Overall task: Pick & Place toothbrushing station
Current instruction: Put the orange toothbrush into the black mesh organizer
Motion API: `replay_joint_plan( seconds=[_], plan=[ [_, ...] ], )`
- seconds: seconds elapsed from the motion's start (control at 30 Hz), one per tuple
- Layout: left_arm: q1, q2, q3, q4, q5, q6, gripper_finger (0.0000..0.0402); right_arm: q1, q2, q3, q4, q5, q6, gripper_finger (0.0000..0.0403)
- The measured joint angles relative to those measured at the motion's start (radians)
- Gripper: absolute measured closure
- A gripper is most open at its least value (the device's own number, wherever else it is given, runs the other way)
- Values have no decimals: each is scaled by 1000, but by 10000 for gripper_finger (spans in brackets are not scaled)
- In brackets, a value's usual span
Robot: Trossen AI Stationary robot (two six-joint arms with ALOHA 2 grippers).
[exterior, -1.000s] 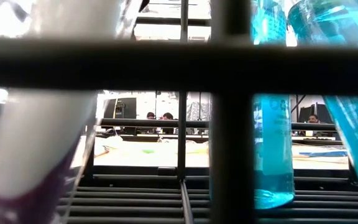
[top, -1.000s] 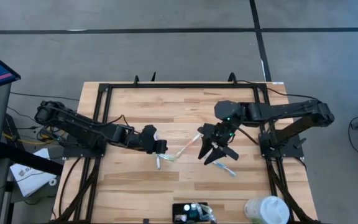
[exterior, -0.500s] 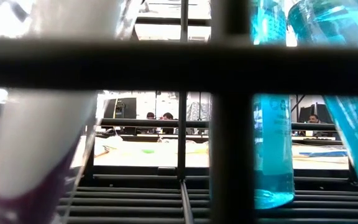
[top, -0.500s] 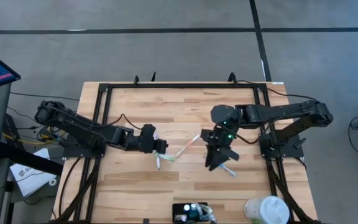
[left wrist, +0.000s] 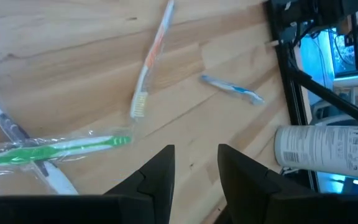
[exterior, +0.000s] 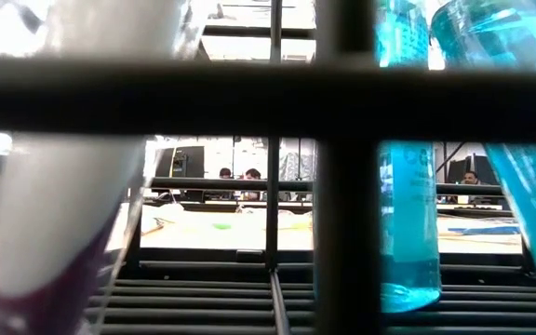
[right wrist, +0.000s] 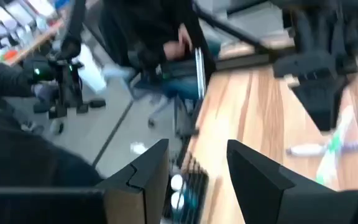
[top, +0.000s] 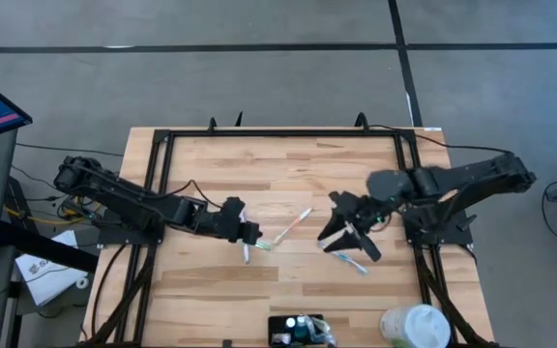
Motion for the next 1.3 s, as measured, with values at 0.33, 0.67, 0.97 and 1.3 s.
replay_joint_plan(
  seconds=[0.33,0.67,0.97,1.3],
  plan=[
    [12,0,0,31,47,75,284,-57,-203,-462,660,169,246,249],
    [-13,0,0,59,36,146,284,-338,-96,-440,678,-179,427,249],
    [-75,0,0,75,-80,215,284,-330,99,-203,669,-442,495,249],
    [-156,0,0,73,-72,272,284,-155,221,12,622,-233,354,249]
  ],
)
